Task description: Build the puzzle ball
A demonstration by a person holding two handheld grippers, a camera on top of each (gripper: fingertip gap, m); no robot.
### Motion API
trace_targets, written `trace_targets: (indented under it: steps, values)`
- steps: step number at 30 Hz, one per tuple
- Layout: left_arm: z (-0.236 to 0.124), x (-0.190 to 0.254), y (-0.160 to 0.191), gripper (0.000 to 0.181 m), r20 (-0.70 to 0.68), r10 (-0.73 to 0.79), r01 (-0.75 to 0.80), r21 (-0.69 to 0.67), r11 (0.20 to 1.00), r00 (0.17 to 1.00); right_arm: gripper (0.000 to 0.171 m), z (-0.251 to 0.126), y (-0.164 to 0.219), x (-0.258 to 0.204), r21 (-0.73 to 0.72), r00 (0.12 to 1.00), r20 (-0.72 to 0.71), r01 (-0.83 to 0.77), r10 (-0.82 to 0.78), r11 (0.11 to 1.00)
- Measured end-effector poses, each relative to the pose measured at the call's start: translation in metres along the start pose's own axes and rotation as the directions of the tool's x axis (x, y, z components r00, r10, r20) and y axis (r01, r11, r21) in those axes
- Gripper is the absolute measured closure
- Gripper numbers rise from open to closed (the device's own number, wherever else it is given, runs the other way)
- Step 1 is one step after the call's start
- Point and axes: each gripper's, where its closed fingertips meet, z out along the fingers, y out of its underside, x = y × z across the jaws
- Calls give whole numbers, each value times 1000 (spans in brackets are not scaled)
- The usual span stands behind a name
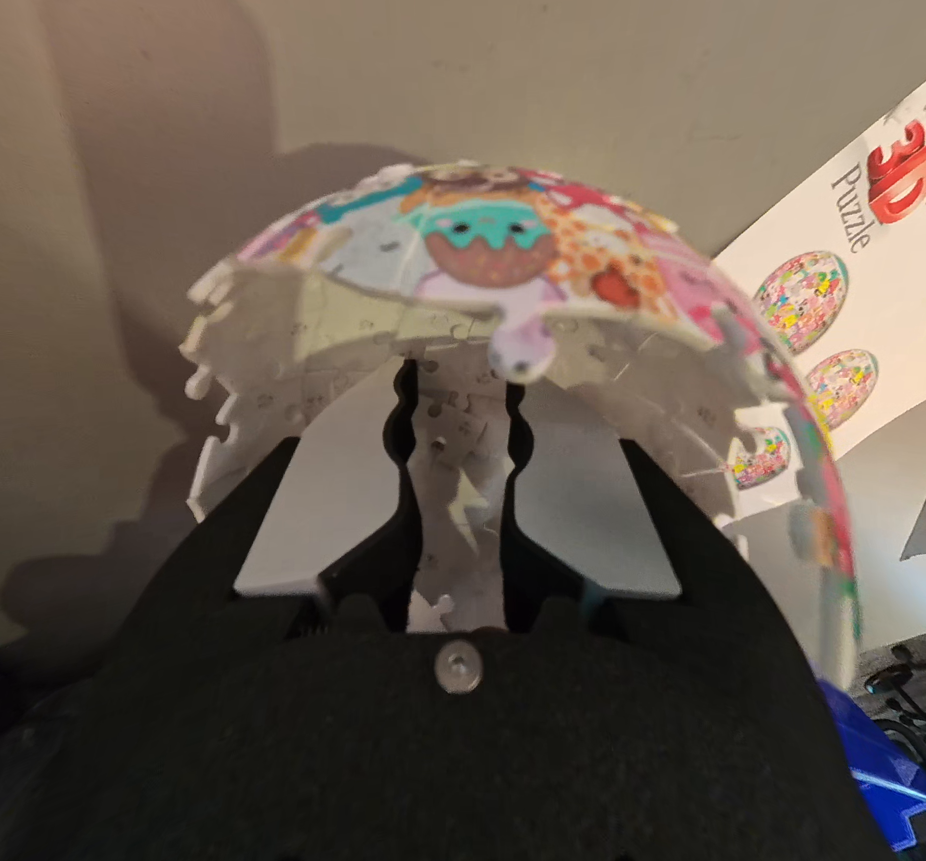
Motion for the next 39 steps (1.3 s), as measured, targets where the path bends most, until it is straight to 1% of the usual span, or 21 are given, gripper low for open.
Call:
trace_targets:
  steps: [5, 14, 25, 32, 34, 37, 39]
  values:
    - [0, 1, 0, 127, -2, -1, 1, 0, 1000, 1000, 137, -1, 9, -2, -46, 1000, 15, 5, -5, 999]
    - [0, 3, 0, 128, 0, 18, -18, -2, 1000, 1000, 138, -1, 9, -3, -13, 1000, 18, 8, -8, 1000]
    - [0, 2, 0, 128, -1, 11, -11, 2, 1000, 1000, 141, -6, 7, 0, 18, 999, -15, 30, -29, 999]
    - [0, 3, 0, 127, -2, 14, -14, 0, 1000, 1000, 141, -22, 9, 3, 51, 999, -40, 27, -25, 998]
    - [0, 3, 0, 127, -2, 15, -15, -1, 1000, 1000, 141, -31, 8, 3, 84, 999, -45, 20, -16, 996]
    - [1, 3, 0, 127, -5, 14, -14, -2, 1000, 1000, 141, -53, 7, 5, 132, 996, -87, 23, -11, 991]
    - [2, 4, 0, 128, -12, 0, 0, 0, 1000, 1000, 141, -75, 0, -2, 201, 995, -100, 39, -19, 979]
